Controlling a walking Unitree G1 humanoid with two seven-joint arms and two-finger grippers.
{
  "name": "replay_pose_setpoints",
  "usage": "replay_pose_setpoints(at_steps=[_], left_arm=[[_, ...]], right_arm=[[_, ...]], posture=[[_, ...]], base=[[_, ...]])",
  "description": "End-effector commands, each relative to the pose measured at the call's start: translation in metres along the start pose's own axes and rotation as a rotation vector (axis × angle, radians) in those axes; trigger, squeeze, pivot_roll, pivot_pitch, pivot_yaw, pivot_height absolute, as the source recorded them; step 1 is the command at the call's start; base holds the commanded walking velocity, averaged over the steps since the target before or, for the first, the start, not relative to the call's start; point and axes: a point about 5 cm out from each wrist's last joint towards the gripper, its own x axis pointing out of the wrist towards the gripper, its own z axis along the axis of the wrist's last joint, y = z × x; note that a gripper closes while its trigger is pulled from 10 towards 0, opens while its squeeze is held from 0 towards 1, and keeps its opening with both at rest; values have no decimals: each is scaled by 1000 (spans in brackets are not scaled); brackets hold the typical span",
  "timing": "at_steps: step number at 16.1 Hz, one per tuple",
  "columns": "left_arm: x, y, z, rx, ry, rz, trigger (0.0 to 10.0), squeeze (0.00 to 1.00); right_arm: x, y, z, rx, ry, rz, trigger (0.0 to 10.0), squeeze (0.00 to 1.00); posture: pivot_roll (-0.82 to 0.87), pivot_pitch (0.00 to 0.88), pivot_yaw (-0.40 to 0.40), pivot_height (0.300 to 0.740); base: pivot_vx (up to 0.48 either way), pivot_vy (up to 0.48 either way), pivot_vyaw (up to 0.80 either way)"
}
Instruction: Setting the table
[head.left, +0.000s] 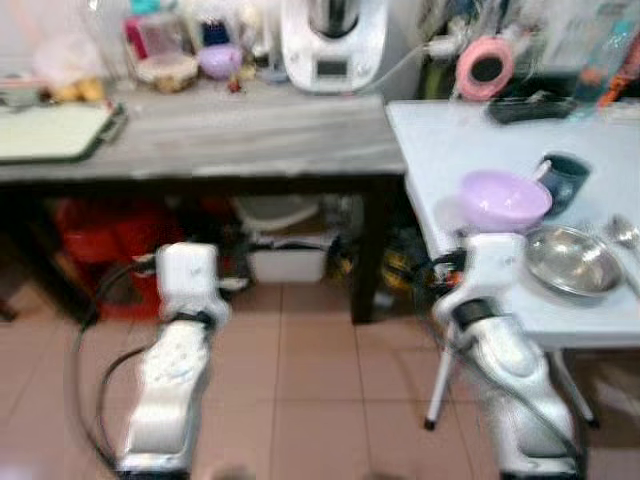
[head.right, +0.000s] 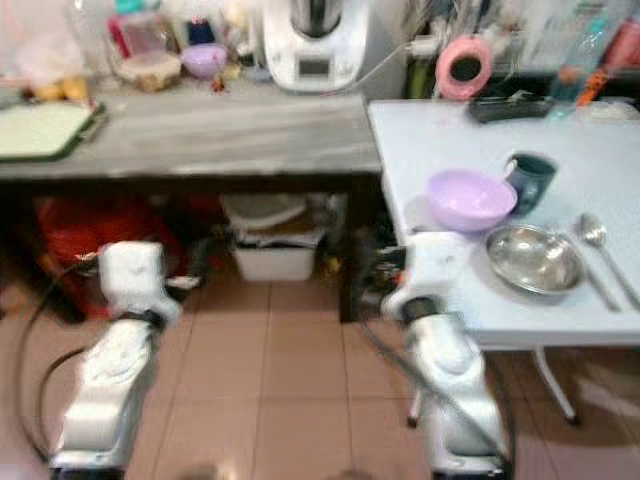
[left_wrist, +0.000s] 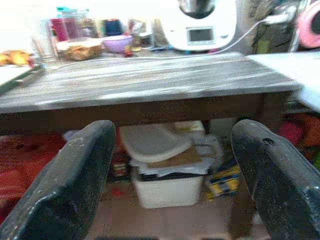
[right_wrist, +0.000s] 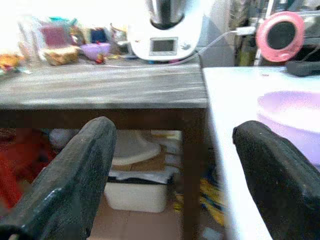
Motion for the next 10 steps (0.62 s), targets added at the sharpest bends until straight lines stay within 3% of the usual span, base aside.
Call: replay_pose_setpoints(at_steps=[1, 7, 9, 10], left_arm=[[1, 9, 5, 25, -15, 29, 10000, 0], [0, 10, 5, 27, -20, 22, 10000, 0], [-1, 11, 5, 12, -20, 29, 10000, 0], [0, 13, 5, 15, -17, 41, 10000, 0]], right_arm=[[2, 7, 4, 18, -18, 20, 10000, 0], [2, 10, 5, 1, -29, 54, 10000, 0], [2, 10, 5, 4, -27, 54, 10000, 0], [2, 10, 4, 8, -25, 50, 10000, 0]], posture=[[-35, 14, 17, 740], [-30, 14, 19, 740], [-30, 14, 18, 740], [-30, 15, 16, 740]], base=[[319, -352, 0], [378, -250, 0], [0, 0, 728], [0, 0, 0]])
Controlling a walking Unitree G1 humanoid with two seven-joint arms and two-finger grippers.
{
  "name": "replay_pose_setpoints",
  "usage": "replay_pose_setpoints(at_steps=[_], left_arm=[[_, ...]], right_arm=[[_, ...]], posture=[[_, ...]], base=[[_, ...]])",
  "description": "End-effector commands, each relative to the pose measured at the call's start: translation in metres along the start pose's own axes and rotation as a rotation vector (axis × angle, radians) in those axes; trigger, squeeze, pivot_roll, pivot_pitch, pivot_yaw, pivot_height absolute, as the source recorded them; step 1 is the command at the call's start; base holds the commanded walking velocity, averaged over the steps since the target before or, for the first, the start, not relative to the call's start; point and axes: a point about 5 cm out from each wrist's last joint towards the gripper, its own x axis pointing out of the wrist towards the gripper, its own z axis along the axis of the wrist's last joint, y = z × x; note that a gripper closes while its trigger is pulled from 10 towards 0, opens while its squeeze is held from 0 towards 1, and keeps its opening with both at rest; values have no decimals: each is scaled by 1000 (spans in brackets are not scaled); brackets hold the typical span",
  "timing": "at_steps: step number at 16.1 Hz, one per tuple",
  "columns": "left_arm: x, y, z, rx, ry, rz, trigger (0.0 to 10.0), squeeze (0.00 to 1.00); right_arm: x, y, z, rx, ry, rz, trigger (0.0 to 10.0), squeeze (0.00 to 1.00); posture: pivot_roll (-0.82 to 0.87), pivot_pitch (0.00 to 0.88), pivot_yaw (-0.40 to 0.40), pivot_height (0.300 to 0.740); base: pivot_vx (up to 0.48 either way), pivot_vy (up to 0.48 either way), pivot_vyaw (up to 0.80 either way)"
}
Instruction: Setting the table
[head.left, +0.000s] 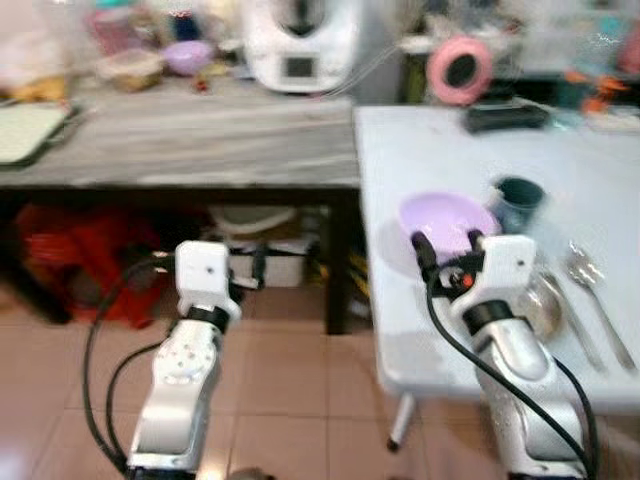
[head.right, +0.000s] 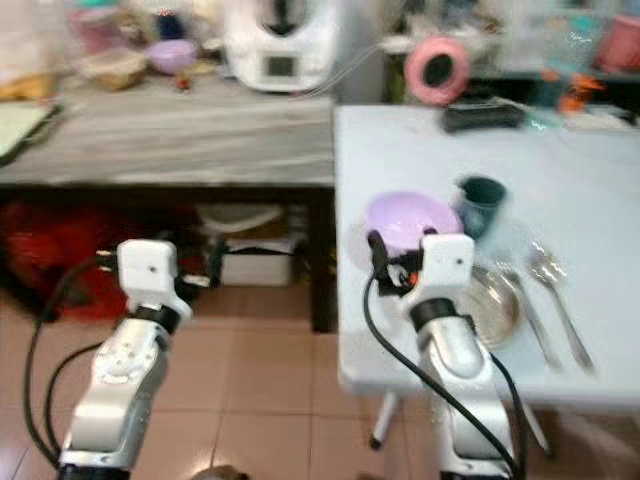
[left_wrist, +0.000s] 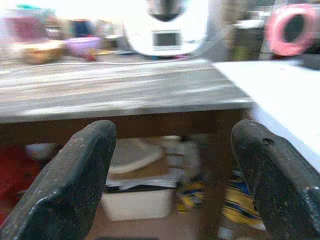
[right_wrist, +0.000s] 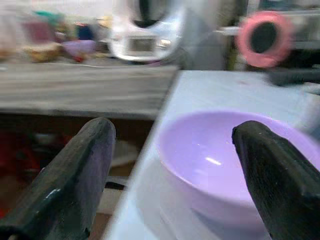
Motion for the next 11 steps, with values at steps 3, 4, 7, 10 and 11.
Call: replay_pose_setpoints(at_steps=[3, 4, 7, 10, 11], left_arm=[[-1, 11, 0, 20, 4, 37, 10000, 0], [-1, 11, 0, 19, 3, 36, 10000, 0], [-3, 12, -2, 6, 10, 35, 10000, 0], [-4, 14, -2, -5, 11, 47, 10000, 0], [-3, 13, -2, -2, 15, 48, 10000, 0]], right_arm=[[1, 6, 2, 10, -10, 24, 10000, 0], [1, 6, 3, 8, -12, 26, 10000, 0], [0, 5, 2, 16, -7, 17, 10000, 0], [0, 5, 1, 25, -2, 10, 10000, 0], [0, 4, 2, 25, -2, 11, 10000, 0]], posture=[[-32, 13, 14, 740], [-33, 14, 14, 740], [-33, 18, 14, 740], [-32, 20, 12, 740], [-31, 22, 9, 740]], base=[[0, 0, 0], [0, 0, 0], [0, 0, 0], [0, 0, 0], [0, 0, 0]])
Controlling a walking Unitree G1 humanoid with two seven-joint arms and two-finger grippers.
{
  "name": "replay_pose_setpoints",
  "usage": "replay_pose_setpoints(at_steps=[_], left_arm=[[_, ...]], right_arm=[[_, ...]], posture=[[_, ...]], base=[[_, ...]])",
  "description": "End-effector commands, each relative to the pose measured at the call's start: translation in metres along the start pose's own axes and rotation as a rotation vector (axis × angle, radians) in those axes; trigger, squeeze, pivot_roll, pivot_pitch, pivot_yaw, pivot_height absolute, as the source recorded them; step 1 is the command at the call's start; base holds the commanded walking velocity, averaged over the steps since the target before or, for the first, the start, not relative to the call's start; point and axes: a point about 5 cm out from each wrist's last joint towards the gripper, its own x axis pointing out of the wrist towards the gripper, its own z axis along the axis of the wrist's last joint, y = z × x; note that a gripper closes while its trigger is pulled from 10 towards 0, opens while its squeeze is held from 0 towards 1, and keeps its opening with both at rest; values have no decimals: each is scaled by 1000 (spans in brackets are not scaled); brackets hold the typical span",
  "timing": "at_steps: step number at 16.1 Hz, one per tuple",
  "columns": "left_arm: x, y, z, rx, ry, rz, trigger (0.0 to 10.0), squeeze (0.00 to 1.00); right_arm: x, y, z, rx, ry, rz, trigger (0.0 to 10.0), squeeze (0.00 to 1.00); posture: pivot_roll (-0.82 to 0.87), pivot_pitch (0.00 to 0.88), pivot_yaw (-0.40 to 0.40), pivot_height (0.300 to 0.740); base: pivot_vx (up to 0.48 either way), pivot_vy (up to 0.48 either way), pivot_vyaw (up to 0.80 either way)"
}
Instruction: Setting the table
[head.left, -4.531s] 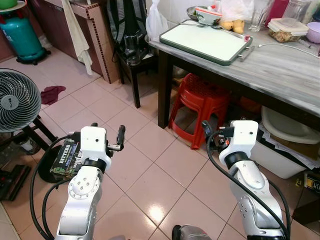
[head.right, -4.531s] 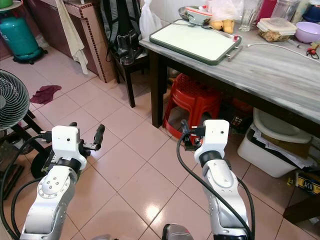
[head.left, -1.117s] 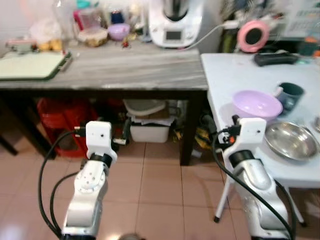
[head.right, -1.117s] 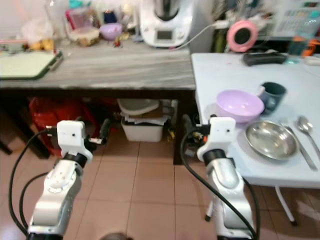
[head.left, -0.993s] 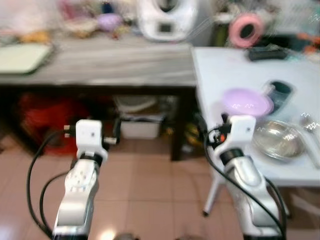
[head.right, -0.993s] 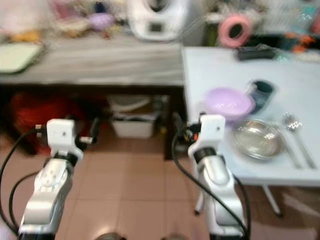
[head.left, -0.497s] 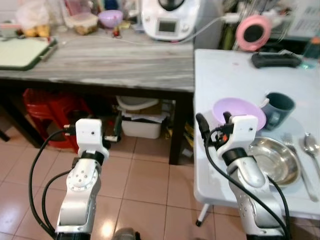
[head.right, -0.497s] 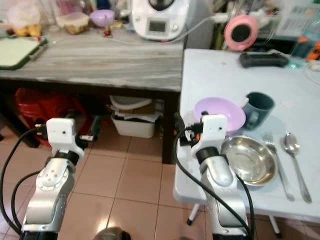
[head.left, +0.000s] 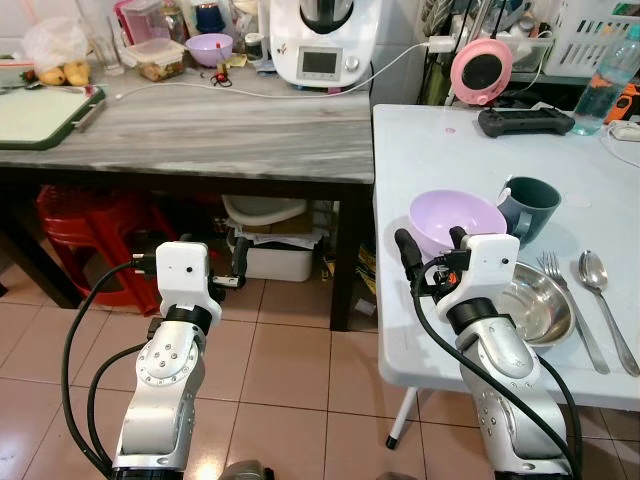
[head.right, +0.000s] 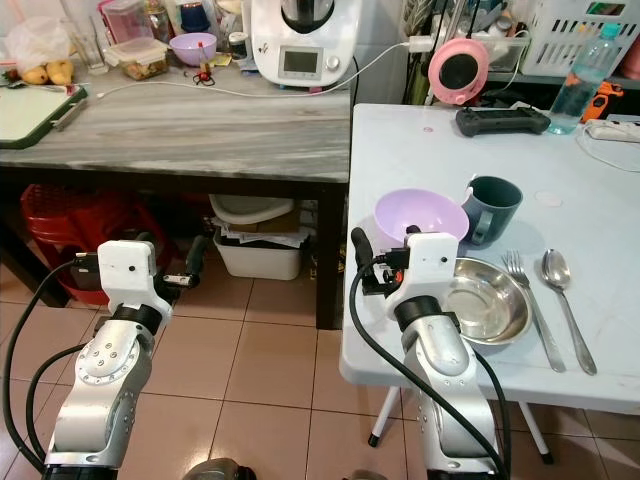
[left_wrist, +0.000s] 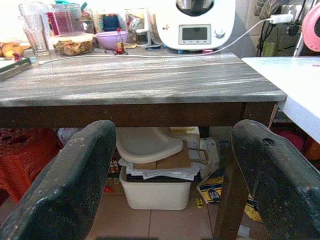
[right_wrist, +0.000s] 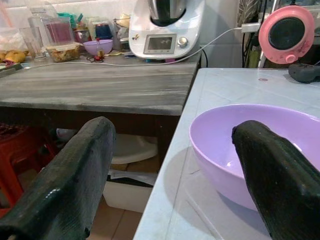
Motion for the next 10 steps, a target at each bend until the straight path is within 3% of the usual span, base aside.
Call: replay_pose_setpoints(at_steps=[1, 10], left_arm=[[-1, 2, 0, -11, 7, 15, 10000, 0], [-2, 0, 0, -2, 6, -5, 10000, 0]], right_arm=[[0, -2, 3, 4, -7, -5, 10000, 0], [-2, -3, 3, 7, 4, -13, 10000, 0]], posture=[[-31, 23, 9, 740], [-39, 27, 8, 740]], base=[[0, 0, 0], [0, 0, -60]])
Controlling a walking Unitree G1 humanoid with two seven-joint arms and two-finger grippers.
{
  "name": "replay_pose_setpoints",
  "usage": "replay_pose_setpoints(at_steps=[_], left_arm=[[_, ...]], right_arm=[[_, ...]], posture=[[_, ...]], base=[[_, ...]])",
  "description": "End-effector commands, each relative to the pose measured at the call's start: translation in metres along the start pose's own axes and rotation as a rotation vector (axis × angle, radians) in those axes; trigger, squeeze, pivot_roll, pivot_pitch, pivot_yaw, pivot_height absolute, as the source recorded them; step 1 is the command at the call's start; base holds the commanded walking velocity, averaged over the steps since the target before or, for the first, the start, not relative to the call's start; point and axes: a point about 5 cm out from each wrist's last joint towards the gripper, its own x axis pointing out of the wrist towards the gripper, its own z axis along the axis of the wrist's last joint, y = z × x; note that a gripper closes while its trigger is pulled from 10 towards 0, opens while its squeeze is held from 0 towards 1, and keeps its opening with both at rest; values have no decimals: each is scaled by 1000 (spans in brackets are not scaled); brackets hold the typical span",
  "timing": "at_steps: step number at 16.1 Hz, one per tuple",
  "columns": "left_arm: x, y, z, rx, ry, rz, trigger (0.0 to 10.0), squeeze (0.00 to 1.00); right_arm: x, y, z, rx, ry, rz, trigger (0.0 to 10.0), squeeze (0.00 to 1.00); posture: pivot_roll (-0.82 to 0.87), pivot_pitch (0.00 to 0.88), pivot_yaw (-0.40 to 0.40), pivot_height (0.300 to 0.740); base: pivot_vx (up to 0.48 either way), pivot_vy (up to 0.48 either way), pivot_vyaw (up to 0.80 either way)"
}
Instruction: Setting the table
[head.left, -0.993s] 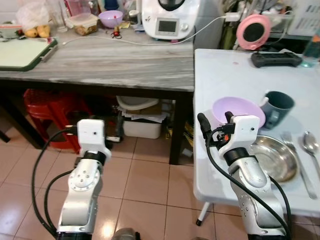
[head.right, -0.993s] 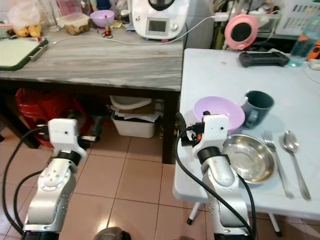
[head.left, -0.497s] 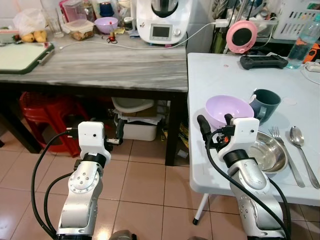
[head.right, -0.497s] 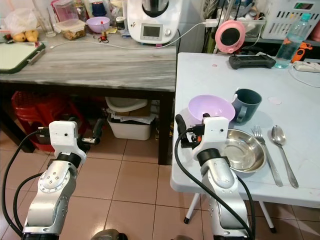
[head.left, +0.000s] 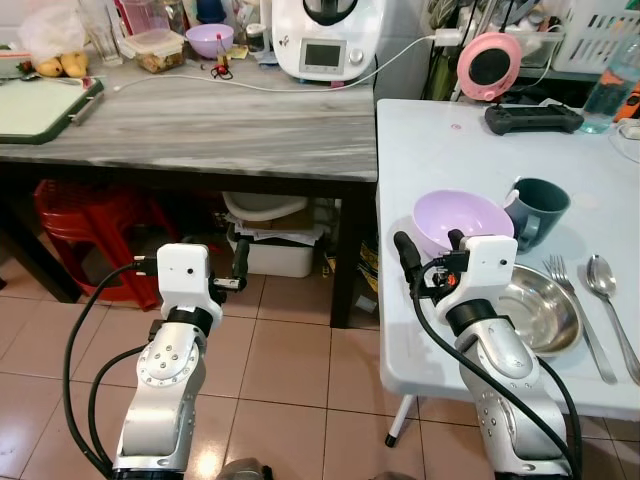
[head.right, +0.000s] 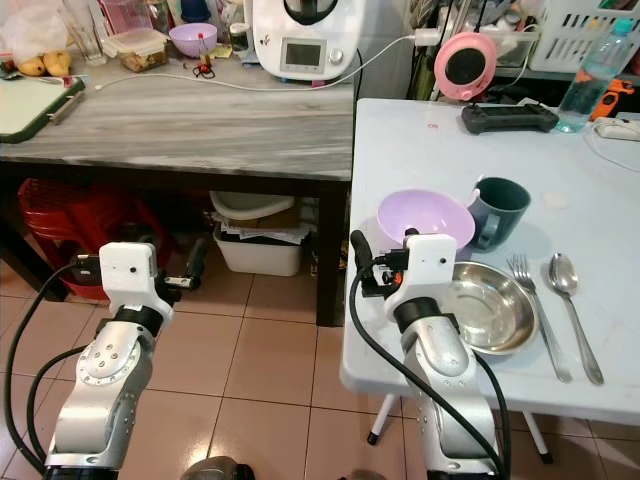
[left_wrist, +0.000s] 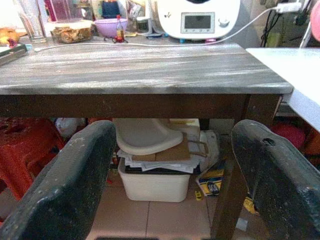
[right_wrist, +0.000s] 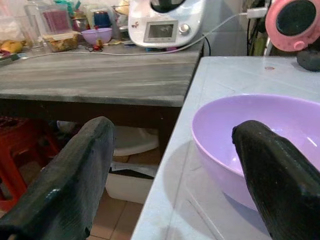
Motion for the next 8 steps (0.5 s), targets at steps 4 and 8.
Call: replay_pose_setpoints(at_steps=[4, 8], left_arm=[[-1, -1, 3, -3, -11, -1, 10000, 0], [0, 1, 2, -4, -10, 4, 10000, 0]], right_arm=[[-1, -3, 5, -4, -17, -12, 10000, 0], [0, -4, 7, -9, -21, -8, 10000, 0]], posture=[[-40, 27, 5, 740], [-42, 22, -1, 740]], base=[[0, -182, -134], [0, -261, 0]])
